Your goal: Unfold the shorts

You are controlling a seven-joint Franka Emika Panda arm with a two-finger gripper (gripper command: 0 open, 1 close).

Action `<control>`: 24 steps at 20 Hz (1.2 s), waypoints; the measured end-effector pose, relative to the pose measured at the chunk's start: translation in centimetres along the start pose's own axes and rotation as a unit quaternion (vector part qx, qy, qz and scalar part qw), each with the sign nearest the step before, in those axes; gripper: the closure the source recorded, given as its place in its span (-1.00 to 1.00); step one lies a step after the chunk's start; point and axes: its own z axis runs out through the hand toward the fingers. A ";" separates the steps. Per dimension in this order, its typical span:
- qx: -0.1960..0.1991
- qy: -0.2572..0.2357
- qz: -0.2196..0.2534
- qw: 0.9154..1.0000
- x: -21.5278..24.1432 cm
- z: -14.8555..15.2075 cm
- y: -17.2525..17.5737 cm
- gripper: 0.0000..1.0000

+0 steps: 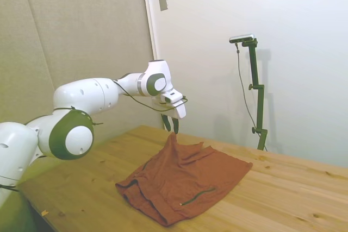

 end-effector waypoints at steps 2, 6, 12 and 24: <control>-0.014 0.011 -0.007 1.000 0.2 -2.3 1.5 -1.00; -0.030 0.008 -0.028 0.999 0.0 -4.9 4.4 -1.00; -0.036 -0.009 -0.055 0.998 -1.6 -8.0 9.3 -1.00; -0.024 -0.023 -0.057 0.998 -6.5 -9.6 21.5 -1.00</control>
